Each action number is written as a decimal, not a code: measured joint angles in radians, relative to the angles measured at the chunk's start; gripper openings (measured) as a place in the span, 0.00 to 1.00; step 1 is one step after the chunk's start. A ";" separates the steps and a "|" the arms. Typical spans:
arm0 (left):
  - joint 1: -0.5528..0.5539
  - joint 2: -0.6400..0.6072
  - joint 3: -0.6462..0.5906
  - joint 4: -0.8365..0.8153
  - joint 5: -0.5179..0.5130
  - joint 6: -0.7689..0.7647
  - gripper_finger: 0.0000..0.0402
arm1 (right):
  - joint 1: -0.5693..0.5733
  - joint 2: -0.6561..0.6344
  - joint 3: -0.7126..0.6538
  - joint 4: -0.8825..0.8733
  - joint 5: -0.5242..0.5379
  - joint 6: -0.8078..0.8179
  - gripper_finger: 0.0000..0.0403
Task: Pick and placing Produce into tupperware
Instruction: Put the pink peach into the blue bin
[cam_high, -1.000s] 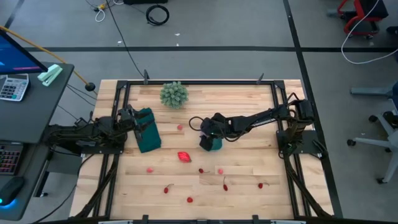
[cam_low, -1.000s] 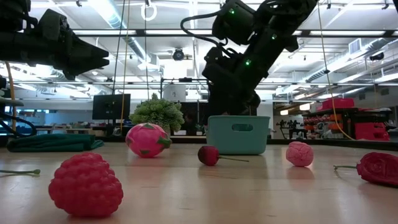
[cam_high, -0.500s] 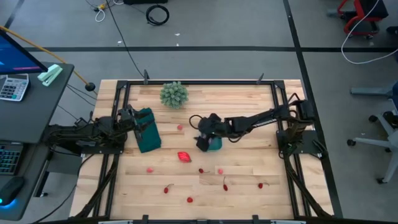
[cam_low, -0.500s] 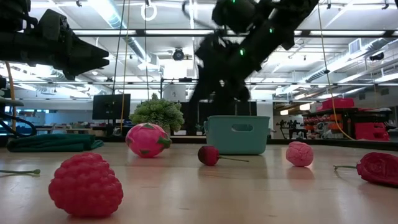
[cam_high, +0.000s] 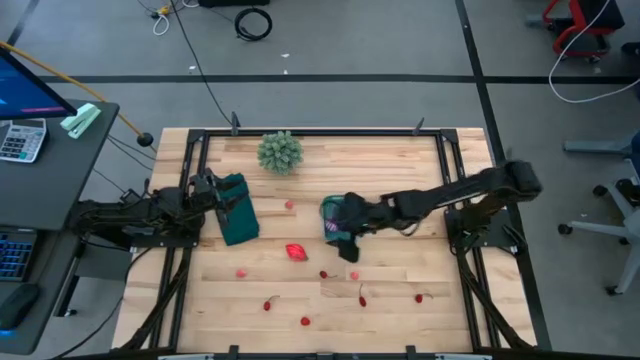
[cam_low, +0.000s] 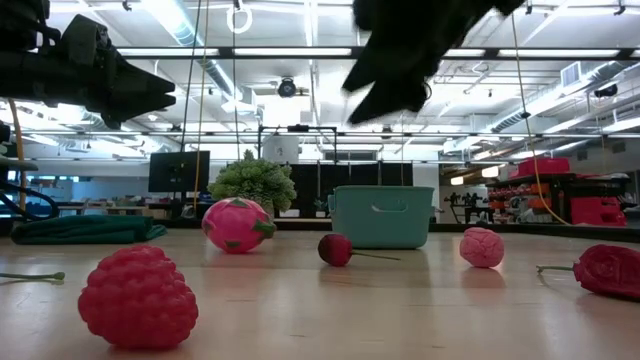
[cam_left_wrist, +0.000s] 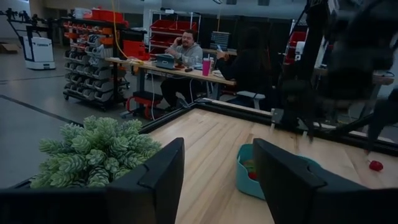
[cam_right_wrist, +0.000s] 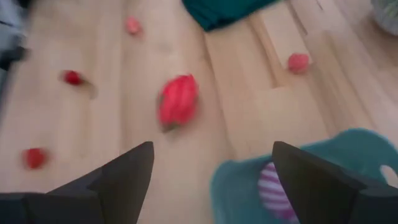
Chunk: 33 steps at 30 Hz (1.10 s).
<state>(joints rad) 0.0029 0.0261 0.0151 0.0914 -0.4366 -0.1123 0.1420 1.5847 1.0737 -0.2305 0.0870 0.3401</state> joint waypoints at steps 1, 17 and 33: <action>0.000 0.000 0.000 0.000 0.000 0.000 0.48 | 0.007 -0.040 0.000 -0.025 0.001 0.005 0.84; 0.000 0.000 0.000 0.060 0.043 -0.113 0.50 | 0.165 -0.405 0.000 -0.335 0.248 -0.027 0.83; 0.001 0.086 0.001 0.015 0.074 -0.490 0.46 | 0.168 -0.422 0.000 -0.376 0.255 -0.158 0.84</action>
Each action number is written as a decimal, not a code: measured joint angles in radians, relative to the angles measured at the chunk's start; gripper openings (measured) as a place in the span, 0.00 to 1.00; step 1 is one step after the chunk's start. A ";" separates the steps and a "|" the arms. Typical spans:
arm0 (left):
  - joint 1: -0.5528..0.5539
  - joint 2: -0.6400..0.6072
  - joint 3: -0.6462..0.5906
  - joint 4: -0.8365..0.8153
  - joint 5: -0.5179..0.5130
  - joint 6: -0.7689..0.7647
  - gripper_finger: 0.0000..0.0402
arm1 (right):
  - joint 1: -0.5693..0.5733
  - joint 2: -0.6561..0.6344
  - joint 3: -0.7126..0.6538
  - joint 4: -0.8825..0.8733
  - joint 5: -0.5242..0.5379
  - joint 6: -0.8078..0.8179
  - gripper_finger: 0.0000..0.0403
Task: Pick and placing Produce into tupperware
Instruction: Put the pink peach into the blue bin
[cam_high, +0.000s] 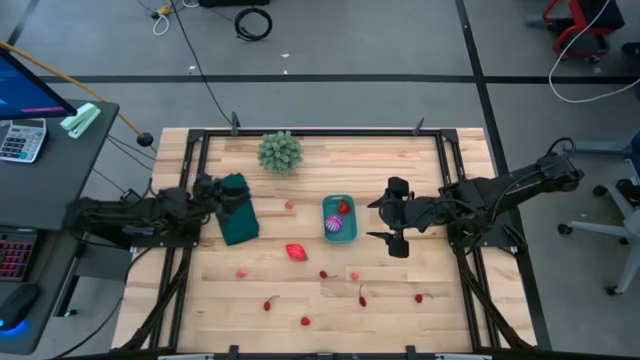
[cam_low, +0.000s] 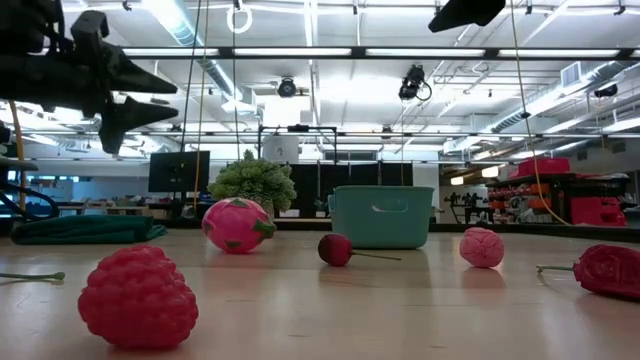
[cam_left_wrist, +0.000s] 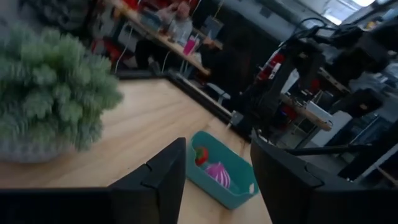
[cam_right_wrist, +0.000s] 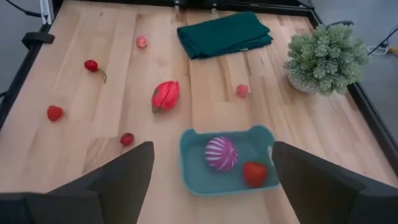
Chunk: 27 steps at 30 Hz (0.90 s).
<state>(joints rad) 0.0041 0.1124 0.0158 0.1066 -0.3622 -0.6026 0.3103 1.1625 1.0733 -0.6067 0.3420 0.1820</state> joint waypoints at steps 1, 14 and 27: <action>0.002 0.025 0.000 0.021 -0.001 -0.013 0.46 | 0.000 0.000 0.000 0.000 0.001 -0.005 0.84; 0.032 0.422 0.218 0.126 -0.004 0.228 0.45 | -0.001 0.000 0.000 0.001 0.128 -0.037 0.84; 0.030 1.067 0.407 0.060 -0.055 0.119 0.45 | 0.000 0.000 0.000 0.001 0.129 -0.049 0.84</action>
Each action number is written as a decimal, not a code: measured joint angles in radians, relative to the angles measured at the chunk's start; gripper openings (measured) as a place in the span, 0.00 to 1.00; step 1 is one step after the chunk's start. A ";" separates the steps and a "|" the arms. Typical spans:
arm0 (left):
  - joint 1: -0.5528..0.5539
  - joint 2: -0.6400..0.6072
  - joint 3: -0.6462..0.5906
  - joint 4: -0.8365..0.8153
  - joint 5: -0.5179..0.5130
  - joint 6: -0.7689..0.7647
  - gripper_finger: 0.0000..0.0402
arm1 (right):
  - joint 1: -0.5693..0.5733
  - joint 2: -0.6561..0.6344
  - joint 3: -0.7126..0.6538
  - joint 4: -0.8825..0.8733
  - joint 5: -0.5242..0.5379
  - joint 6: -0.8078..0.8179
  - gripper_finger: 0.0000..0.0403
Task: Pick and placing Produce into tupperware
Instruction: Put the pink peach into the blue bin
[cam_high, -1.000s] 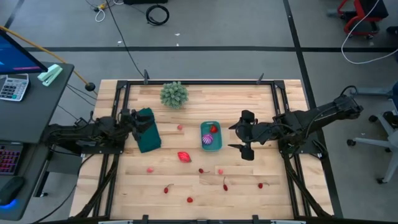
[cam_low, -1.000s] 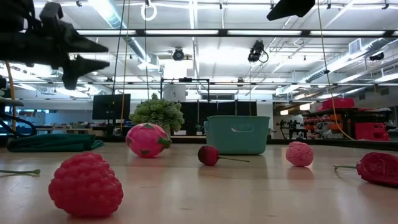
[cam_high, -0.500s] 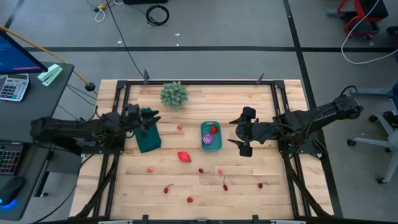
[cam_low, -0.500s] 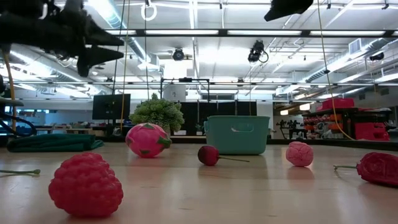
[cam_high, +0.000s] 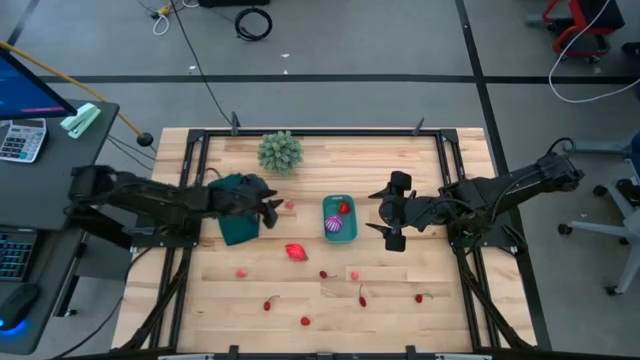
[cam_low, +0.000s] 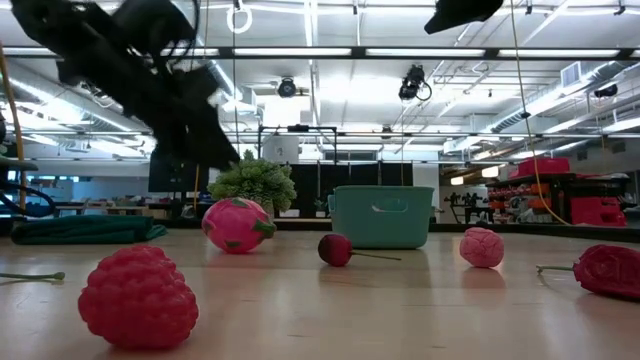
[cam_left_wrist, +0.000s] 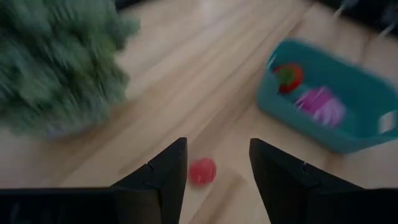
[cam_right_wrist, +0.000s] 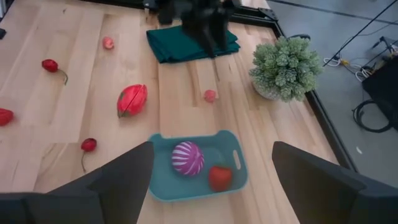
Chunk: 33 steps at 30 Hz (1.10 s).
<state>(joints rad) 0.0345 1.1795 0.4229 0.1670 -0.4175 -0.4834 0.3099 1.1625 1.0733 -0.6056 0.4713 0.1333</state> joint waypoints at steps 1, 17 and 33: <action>0.000 0.044 0.000 0.029 0.000 -0.001 0.45 | 0.000 0.000 0.000 0.000 0.000 0.000 0.84; 0.001 0.422 0.000 0.339 -0.031 0.154 0.44 | 0.000 0.000 0.000 0.000 0.000 -0.005 0.84; 0.002 0.519 0.030 0.350 -0.031 0.122 0.34 | 0.000 0.000 0.000 0.000 0.000 -0.006 0.84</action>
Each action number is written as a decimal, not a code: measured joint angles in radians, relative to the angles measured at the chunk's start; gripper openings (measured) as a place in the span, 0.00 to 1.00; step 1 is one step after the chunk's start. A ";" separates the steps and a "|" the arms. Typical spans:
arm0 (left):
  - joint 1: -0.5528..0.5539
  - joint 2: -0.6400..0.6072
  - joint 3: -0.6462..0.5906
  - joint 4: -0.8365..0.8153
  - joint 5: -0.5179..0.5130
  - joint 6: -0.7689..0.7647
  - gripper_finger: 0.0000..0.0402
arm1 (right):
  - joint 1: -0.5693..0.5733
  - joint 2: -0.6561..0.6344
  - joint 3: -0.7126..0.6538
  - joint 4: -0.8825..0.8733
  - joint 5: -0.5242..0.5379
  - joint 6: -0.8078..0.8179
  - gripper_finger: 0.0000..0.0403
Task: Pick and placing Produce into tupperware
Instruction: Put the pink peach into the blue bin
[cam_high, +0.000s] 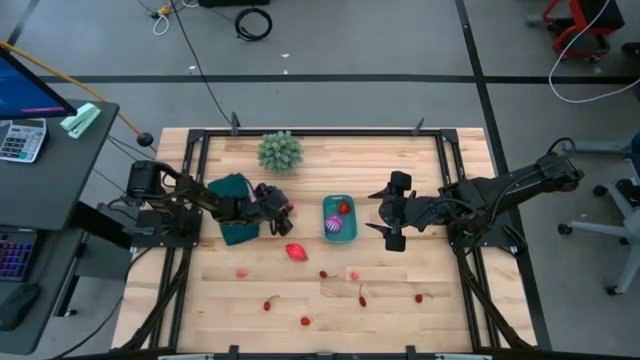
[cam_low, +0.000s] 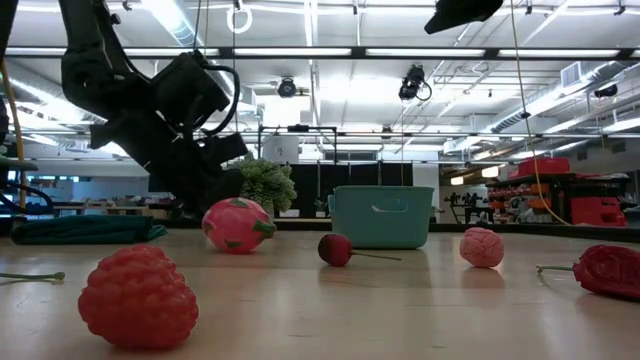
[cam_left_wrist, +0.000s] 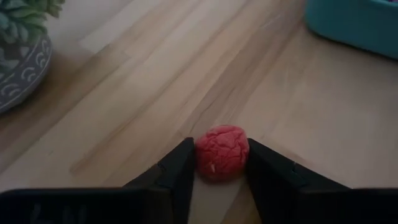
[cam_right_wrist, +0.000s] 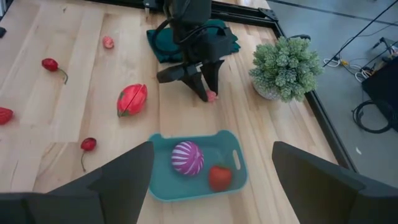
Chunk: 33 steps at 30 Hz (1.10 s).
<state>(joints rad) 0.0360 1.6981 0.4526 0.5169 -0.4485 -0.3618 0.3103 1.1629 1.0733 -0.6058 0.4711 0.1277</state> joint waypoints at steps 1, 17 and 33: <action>0.000 0.000 0.000 0.001 0.000 0.005 0.31 | 0.000 0.000 0.000 0.000 0.000 0.000 0.84; -0.079 0.003 0.135 0.306 0.023 0.020 0.15 | 0.000 0.000 0.000 0.000 0.000 0.000 0.84; -0.116 0.319 0.808 -0.441 0.049 0.113 0.19 | -0.003 0.000 0.000 0.000 0.000 0.001 0.84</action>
<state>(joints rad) -0.0801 2.0174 1.2605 0.0764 -0.3994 -0.2492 0.3069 1.1633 1.0733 -0.6058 0.4711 0.1287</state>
